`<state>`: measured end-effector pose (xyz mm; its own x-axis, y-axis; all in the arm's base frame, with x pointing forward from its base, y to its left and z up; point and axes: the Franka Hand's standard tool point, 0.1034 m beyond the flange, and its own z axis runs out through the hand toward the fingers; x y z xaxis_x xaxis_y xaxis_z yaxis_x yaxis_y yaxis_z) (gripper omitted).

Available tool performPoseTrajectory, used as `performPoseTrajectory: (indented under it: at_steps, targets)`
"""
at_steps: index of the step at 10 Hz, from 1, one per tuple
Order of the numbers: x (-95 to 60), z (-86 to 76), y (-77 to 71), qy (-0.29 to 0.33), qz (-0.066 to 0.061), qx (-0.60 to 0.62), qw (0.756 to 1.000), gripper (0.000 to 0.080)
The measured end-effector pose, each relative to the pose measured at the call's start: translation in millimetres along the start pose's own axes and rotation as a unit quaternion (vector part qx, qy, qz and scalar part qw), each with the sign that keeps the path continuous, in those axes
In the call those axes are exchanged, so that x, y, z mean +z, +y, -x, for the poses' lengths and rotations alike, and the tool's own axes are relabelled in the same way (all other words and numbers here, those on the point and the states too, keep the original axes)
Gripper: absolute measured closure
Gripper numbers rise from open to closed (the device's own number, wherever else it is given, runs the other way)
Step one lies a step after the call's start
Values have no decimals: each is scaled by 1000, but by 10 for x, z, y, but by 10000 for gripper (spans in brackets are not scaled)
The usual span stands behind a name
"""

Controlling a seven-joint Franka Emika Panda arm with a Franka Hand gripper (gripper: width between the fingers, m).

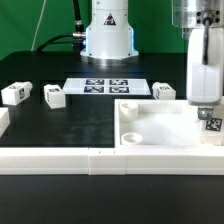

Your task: Assemble one leg

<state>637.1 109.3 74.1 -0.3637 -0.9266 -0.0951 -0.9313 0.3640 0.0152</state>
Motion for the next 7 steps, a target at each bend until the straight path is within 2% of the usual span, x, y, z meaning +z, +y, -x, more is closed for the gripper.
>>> performPoseTrajectory:
  at_steps: [6,7]
  targets:
    - [2,-3,9,6,0,11,1000,508]
    - [8,6,18,6,0,-2,1000,415]
